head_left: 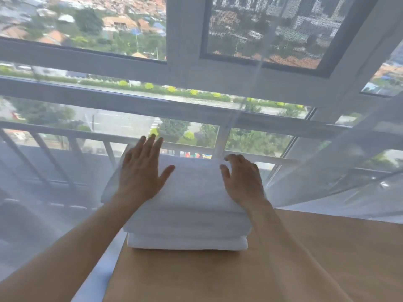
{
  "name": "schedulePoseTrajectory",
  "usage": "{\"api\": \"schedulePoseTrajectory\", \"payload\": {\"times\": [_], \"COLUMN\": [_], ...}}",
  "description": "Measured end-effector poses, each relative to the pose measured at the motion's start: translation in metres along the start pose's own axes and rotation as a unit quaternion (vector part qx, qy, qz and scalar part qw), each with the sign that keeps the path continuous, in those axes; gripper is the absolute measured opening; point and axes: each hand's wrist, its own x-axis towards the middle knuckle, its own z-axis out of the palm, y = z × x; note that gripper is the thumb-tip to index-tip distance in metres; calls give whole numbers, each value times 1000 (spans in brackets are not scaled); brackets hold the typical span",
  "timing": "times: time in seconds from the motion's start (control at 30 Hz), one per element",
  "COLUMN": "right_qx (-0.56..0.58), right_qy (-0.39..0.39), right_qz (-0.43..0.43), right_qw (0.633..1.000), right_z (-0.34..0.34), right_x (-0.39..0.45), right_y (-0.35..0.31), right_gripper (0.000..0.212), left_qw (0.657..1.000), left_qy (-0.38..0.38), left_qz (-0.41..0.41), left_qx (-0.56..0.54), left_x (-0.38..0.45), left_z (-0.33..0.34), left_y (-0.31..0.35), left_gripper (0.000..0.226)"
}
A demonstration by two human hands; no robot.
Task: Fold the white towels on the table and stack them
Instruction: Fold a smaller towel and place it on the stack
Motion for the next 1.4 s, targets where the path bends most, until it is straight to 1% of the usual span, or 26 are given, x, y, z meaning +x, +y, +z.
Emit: {"api": "schedulePoseTrajectory", "payload": {"times": [0.03, 0.07, 0.13, 0.17, 0.23, 0.3, 0.37, 0.4, 0.43, 0.5, 0.53, 0.57, 0.63, 0.73, 0.83, 0.9, 1.03, 1.1, 1.17, 1.2, 1.3, 1.4], "right_qx": [24, 35, 21, 8, -14, -36, -63, -89, -108, -77, -50, -35, -40, -59, -34, -9, 29, 9, -19, -24, 14, 90], "right_qy": [-49, -103, -201, -232, -252, -264, -262, -250, -228, -182, -182, -200, -234, -235, -241, -239, -228, -212, -196, -191, -171, -109], "right_qz": [-33, -49, -38, -19, 24, 75, 138, 151, 142, 75, 38, 17, 37, 89, 117, 136, 170, 183, 198, 206, 210, 176], "right_qw": [998, 993, 979, 973, 967, 961, 953, 952, 957, 978, 981, 979, 971, 966, 963, 962, 958, 960, 960, 959, 963, 974], "right_z": [7, 17, 34, 37, 34, 26, 18, 17, 19, 27, 33, 39, 50, 51, 46, 45, 42, 41, 35, 30, 12, -10], "right_x": [1, 1, -2, -2, -1, -3, -2, 0, 1, 4, 2, -1, -9, -11, -9, -12, -16, -17, -19, -21, -32, -60], "right_y": [-15, -27, -32, -25, -5, 16, 29, 28, 21, -2, -10, -14, -5, 21, 34, 43, 51, 48, 41, 38, 34, 42], "right_gripper": [39, 43, 50, 54, 59, 60, 59, 59, 60, 59, 59, 59, 62, 68, 67, 65, 61, 60, 60, 60, 61, 64], "left_qw": [999, 994, 973, 967, 967, 967, 966, 965, 965, 966, 965, 963, 965, 966, 963, 963, 969, 974, 981, 984, 988, 978], "left_qy": [-39, -94, -216, -247, -250, -250, -246, -248, -249, -253, -258, -263, -260, -251, -257, -251, -231, -207, -168, -153, -148, -165], "left_qz": [33, 61, 73, 67, 48, 5, -31, -32, -20, 29, 46, 49, 19, -35, -84, -94, -91, -78, -51, -39, -44, -66], "left_qx": [-6, -17, -29, -20, 21, 55, 78, 80, 75, 45, 30, 21, 36, 55, 5, -17, -8, 38, 88, 86, 7, -107], "left_x": [-2, -4, -7, -7, -7, -5, 1, 4, 7, 7, 5, 2, -2, -6, -10, -12, -15, -15, -15, -15, -18, -33], "left_z": [6, 16, 31, 34, 34, 27, 21, 20, 21, 29, 33, 36, 36, 30, 29, 33, 38, 36, 31, 28, 22, 15], "left_y": [20, 35, 45, 38, 9, -26, -41, -37, -25, 4, 14, 17, 0, -42, -63, -64, -63, -59, -49, -43, -23, 12], "left_gripper": [67, 62, 57, 60, 66, 69, 70, 69, 68, 64, 64, 65, 71, 78, 87, 91, 84, 77, 67, 62, 58, 69]}}
